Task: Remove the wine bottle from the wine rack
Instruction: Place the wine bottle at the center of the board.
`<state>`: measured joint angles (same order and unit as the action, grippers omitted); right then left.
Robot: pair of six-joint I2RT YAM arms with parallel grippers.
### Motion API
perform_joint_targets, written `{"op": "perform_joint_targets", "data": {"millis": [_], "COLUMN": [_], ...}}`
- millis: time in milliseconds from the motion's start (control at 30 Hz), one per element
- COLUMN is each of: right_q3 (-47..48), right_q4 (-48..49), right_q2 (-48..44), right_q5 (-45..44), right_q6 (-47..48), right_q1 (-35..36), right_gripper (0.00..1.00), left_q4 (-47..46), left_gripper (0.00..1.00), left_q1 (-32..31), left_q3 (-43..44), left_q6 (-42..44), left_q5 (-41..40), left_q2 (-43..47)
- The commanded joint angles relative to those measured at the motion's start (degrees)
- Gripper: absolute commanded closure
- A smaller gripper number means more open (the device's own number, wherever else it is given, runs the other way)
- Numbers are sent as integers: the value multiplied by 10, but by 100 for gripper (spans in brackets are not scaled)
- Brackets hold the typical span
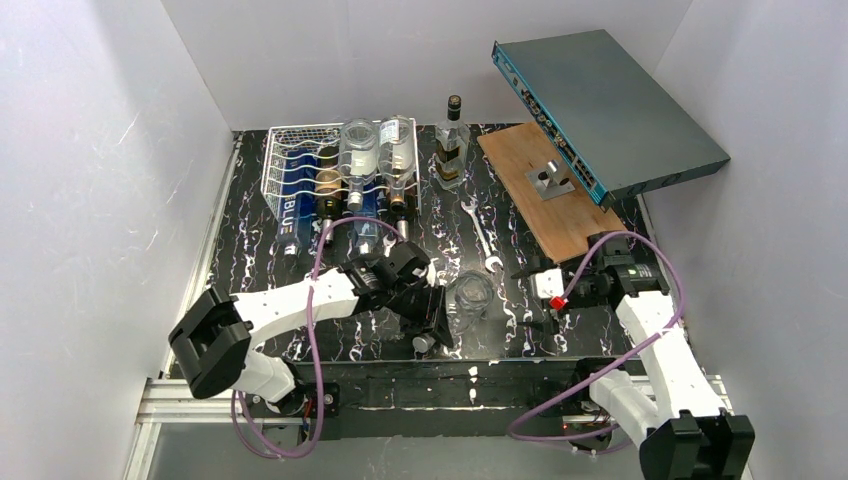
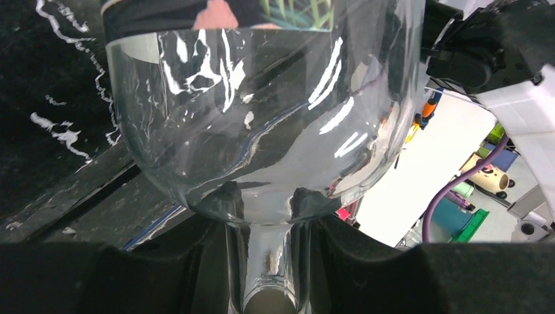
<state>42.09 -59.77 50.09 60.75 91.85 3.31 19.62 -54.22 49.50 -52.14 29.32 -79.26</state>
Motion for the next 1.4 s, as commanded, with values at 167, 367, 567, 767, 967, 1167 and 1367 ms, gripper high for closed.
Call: {"op": "perform_joint_targets", "data": {"millis": [167, 367, 567, 767, 967, 1167, 1367], "right_q3": [12, 31, 28, 31, 16, -29, -65], "right_q4": [80, 110, 199, 248, 273, 328, 435], "right_q2": [58, 81, 90, 110, 123, 127, 132], "right_q5": [-60, -77, -83, -84, -84, -95, -109], "right_q6": [13, 14, -52, -94, -109, -143, -220], "right_q1": [117, 164, 202, 236, 254, 264, 266], "right_gripper": [0, 0, 0, 0, 0, 0, 0], "left_q4": [-89, 7, 34, 46, 62, 67, 63], "left_gripper": [100, 100, 100, 100, 100, 98, 94], "left_q1": [-7, -8, -8, -6, -6, -5, -2], "left_q3": [69, 136, 171, 214, 255, 276, 285], "left_q6": [-27, -24, -64, -80, -84, -87, -95], "left_q5": [51, 64, 92, 105, 113, 114, 122], "left_q2": [-26, -49, -67, -89, -119, -127, -130]}}
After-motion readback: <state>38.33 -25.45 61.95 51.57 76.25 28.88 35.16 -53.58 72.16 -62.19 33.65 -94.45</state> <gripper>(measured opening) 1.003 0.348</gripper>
